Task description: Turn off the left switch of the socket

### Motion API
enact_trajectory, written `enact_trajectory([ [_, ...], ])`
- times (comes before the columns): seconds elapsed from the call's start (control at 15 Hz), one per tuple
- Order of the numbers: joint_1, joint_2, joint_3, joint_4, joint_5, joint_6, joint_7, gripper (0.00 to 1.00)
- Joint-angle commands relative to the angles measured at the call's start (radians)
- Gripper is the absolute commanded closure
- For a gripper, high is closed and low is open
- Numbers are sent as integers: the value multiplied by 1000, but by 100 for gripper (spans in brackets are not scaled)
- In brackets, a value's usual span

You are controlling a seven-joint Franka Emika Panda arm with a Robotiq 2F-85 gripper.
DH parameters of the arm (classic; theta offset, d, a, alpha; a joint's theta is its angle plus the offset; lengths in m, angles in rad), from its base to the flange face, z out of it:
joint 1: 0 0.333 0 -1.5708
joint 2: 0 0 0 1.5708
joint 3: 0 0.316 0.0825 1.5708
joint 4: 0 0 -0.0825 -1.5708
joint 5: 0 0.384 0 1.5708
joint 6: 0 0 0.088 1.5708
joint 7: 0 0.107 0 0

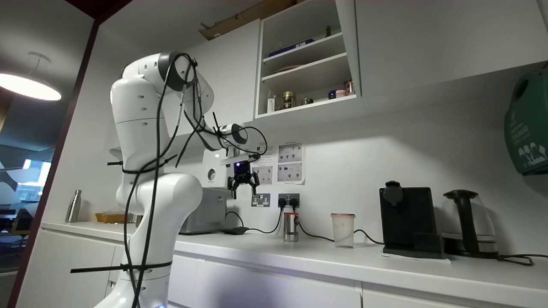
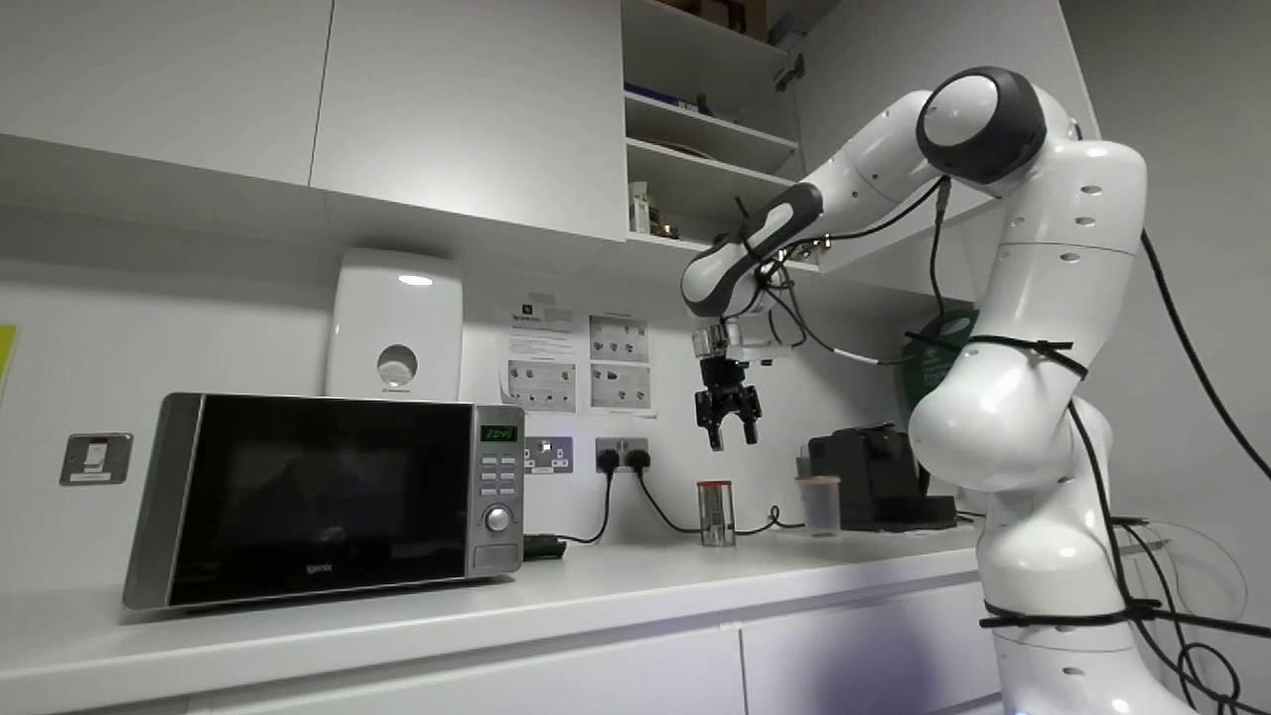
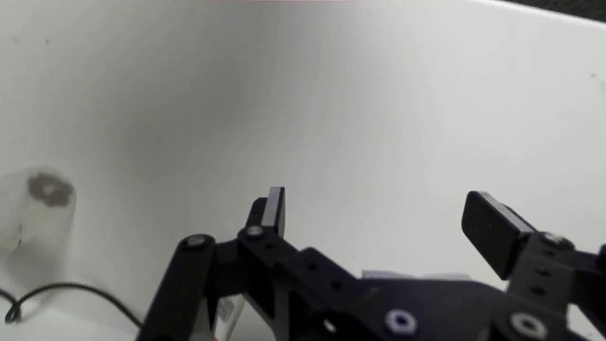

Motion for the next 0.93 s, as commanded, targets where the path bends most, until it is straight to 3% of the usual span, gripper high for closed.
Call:
enact_trajectory([
  [0.0,-13,153,47,127,-137,125,20,0],
  [0.6,27,452,91,412,-382,335,37,0],
  [0.8,41,486,74,445,-493,366,93,0],
  [0.87,45,453,72,399,-439,356,58,0],
])
